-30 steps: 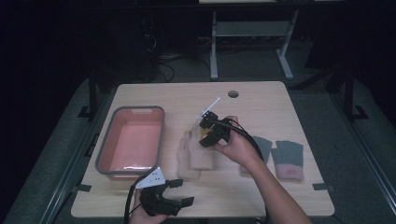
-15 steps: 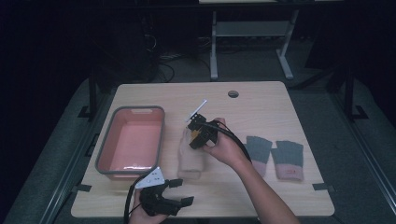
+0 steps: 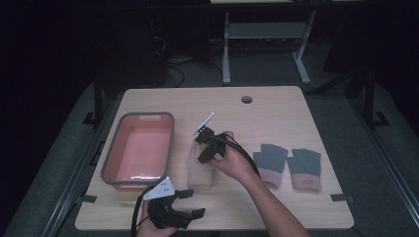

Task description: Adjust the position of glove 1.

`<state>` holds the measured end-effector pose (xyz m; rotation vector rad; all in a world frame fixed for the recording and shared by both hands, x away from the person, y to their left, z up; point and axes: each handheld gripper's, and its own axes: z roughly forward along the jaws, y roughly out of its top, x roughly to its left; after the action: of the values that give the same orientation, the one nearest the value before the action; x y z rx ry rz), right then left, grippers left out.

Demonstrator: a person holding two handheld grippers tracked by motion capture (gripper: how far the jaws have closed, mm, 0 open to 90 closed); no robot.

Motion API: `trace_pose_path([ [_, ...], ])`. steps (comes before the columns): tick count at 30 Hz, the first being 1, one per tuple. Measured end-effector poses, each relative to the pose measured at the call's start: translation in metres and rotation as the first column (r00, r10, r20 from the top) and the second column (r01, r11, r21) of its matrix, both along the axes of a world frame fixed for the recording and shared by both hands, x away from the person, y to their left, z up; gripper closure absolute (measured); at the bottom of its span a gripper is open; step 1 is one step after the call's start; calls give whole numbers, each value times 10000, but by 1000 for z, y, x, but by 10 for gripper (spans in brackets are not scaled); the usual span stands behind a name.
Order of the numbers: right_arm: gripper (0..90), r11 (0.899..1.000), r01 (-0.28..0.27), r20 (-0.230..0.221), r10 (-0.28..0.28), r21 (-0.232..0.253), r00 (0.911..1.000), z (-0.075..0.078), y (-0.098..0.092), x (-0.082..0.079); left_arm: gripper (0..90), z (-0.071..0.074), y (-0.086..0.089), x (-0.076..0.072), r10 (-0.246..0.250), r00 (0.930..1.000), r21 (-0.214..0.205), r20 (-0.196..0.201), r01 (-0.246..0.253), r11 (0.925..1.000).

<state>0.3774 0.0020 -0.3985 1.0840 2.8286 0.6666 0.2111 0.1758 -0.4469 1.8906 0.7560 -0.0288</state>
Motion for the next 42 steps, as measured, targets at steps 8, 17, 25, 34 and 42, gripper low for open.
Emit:
trace_pose_path([
  [8, 576, 9997, 31, -55, -32, -238, 10000, -12, -3, -2, 194, -1, -2, 0, -60, 10000, 27, -57, 60, 10000],
  [17, 551, 9999, 63, -82, -64, -82, 9999, -18, -4, -2, 195, -1, -3, 0, -113, 9999, 91, -24, 113, 9999],
  [25, 486, 9999, -113, 339, 109, 118, 9994, -5, -3, -1, 195, -1, -4, 0, -161, 9999, 98, -21, 161, 9998],
  [34, 394, 9949, -795, 704, 838, -622, 9940, -4, 30, 4, 194, 0, -4, -1, -181, 9998, 56, -9, 181, 9998],
  [42, 348, 9854, -986, 943, 1123, -1389, 9892, -22, 42, 10, 195, 1, -2, 0, -206, 9998, 48, 26, 206, 9998],
])
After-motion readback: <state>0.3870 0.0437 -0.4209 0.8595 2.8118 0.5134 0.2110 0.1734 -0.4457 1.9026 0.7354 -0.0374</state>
